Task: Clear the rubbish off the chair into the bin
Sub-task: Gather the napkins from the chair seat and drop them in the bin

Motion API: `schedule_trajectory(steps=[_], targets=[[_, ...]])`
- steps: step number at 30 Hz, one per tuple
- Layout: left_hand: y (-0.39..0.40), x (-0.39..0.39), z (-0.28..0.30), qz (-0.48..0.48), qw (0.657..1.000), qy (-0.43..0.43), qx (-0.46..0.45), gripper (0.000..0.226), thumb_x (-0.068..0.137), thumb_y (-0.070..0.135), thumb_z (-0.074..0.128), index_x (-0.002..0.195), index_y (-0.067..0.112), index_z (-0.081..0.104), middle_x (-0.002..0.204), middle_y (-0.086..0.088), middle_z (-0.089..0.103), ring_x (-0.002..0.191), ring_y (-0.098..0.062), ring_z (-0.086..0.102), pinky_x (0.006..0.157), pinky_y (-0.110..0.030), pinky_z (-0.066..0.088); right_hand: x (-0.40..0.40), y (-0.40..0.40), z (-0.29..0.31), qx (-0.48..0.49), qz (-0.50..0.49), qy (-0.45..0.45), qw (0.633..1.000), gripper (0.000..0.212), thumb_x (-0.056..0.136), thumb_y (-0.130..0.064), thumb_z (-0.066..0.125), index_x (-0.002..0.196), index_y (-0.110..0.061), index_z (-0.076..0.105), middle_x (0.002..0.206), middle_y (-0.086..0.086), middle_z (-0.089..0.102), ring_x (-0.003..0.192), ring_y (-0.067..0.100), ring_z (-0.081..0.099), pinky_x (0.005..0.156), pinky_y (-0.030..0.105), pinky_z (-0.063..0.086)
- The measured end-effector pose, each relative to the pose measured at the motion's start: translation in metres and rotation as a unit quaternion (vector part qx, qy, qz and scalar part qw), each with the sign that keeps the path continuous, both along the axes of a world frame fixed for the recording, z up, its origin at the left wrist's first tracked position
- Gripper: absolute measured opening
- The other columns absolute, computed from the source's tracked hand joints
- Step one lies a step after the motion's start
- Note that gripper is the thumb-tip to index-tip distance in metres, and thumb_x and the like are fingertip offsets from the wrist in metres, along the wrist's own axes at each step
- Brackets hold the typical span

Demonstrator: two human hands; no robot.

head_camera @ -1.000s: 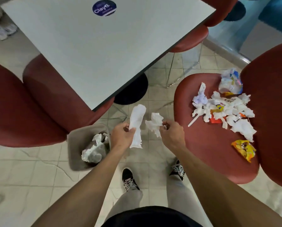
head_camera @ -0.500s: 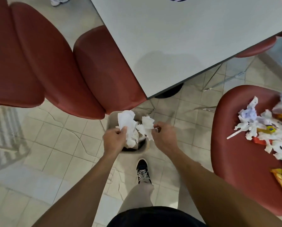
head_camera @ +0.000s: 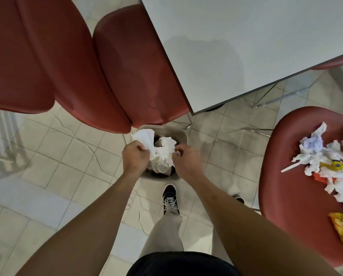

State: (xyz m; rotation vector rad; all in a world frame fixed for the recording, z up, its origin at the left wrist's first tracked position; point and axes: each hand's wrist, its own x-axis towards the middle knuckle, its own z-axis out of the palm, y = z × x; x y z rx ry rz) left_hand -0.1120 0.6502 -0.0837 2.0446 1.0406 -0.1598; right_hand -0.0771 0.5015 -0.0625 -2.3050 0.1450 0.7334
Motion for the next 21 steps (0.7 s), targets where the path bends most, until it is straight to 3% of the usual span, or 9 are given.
schedule_trajectory(steps=[3,6,10,17,21], targets=[[0.001,0.001,-0.001,-0.023,0.999,0.019,-0.02,0.01,0.081,0.015,0.064,0.09,0.012,0.067,0.089,0.006,0.059,0.082,-0.01,0.056,0.076,-0.017,0.037,-0.001,0.005,-0.004,0.041,0.022,0.043,0.998,0.036,0.087,-0.021,0.057,0.122,-0.023,0.06,0.112,0.002,0.067,0.102,0.018,0.062,0.089,0.028,0.05],[-0.001,-0.005,-0.004,-0.026,0.998,0.045,-0.038,0.017,0.084,0.017,0.061,0.1,0.017,0.067,0.099,0.004,0.059,0.074,-0.005,0.052,0.073,-0.015,0.034,-0.004,0.004,-0.008,0.033,0.056,0.071,0.995,0.045,0.087,-0.025,0.058,0.132,-0.024,0.053,0.124,0.004,0.061,0.112,0.021,0.058,0.097,0.035,0.048],[-0.007,-0.009,-0.005,-0.039,0.996,0.06,-0.052,0.016,0.083,0.02,0.063,0.099,0.022,0.068,0.116,-0.004,0.065,0.101,-0.016,0.06,0.081,-0.02,0.038,-0.006,-0.01,-0.011,0.006,0.055,0.09,0.994,0.039,0.085,-0.025,0.06,0.124,-0.023,0.059,0.121,0.003,0.063,0.109,0.021,0.06,0.093,0.031,0.049],[-0.037,-0.002,-0.002,-0.082,0.993,0.054,-0.06,0.009,0.082,0.025,0.067,0.088,0.031,0.066,0.106,0.004,0.065,0.1,-0.015,0.061,0.084,-0.025,0.044,0.0,-0.049,-0.008,0.017,0.022,0.084,0.996,0.033,0.088,-0.02,0.06,0.12,-0.019,0.061,0.119,0.008,0.062,0.105,0.025,0.061,0.088,0.031,0.048],[-0.066,0.009,0.005,-0.116,0.99,0.049,-0.065,0.011,0.085,0.023,0.064,0.095,0.025,0.067,0.104,0.005,0.062,0.097,-0.015,0.061,0.084,-0.024,0.043,0.007,-0.08,-0.004,0.015,0.011,0.072,0.997,0.037,0.089,-0.021,0.059,0.126,-0.016,0.058,0.122,0.009,0.063,0.105,0.023,0.062,0.093,0.03,0.047]])
